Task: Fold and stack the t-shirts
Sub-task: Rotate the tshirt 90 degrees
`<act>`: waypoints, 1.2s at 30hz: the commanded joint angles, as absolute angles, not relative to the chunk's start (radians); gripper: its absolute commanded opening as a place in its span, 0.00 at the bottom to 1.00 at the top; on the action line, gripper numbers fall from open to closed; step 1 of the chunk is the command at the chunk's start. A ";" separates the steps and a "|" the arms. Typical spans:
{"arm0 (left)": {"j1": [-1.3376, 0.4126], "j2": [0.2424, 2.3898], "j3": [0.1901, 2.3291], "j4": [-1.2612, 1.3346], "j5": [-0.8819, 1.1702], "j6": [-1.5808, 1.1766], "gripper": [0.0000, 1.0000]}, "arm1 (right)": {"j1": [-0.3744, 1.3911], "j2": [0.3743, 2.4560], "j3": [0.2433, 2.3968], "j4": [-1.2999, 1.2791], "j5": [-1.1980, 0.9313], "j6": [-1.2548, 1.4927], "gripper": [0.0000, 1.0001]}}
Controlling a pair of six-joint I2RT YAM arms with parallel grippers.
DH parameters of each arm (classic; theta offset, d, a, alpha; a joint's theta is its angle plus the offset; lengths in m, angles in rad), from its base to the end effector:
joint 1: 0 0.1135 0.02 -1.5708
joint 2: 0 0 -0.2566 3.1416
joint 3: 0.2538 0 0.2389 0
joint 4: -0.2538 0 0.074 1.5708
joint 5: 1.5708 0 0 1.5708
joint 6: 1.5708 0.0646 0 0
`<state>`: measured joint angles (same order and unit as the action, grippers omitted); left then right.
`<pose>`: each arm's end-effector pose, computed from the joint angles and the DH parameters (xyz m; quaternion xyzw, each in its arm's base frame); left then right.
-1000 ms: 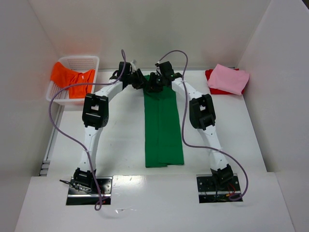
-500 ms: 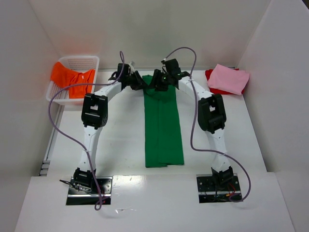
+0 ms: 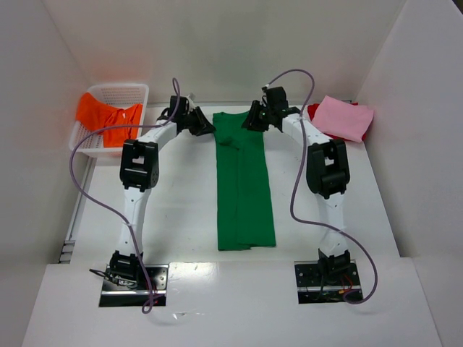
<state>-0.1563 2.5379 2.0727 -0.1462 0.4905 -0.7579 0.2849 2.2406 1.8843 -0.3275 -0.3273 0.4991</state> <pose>0.5604 -0.1191 0.1339 -0.1480 0.8551 -0.3909 0.3067 0.4949 0.1666 0.2048 0.0258 0.8936 0.2977 0.3350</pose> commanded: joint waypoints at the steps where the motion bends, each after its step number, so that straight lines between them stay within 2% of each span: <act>1: -0.161 2.562 2.138 -0.166 0.495 -0.724 0.34 | 0.325 2.289 1.871 -0.319 -0.313 0.465 0.38; 8: -0.161 2.571 2.154 -0.175 0.495 -0.724 0.34 | 0.358 2.334 1.904 -0.319 -0.315 0.456 0.38; 20: -0.161 2.580 2.174 -0.184 0.505 -0.715 0.34 | 0.426 2.387 1.931 -0.350 -0.365 0.448 0.31; 31: -0.161 2.599 2.210 -0.205 0.508 -0.715 0.36 | 0.428 2.261 1.814 -0.354 -0.360 0.425 0.29; 36: -0.154 2.632 2.306 -0.263 0.514 -0.695 0.38 | 0.428 2.214 1.815 -0.368 -0.341 0.425 0.30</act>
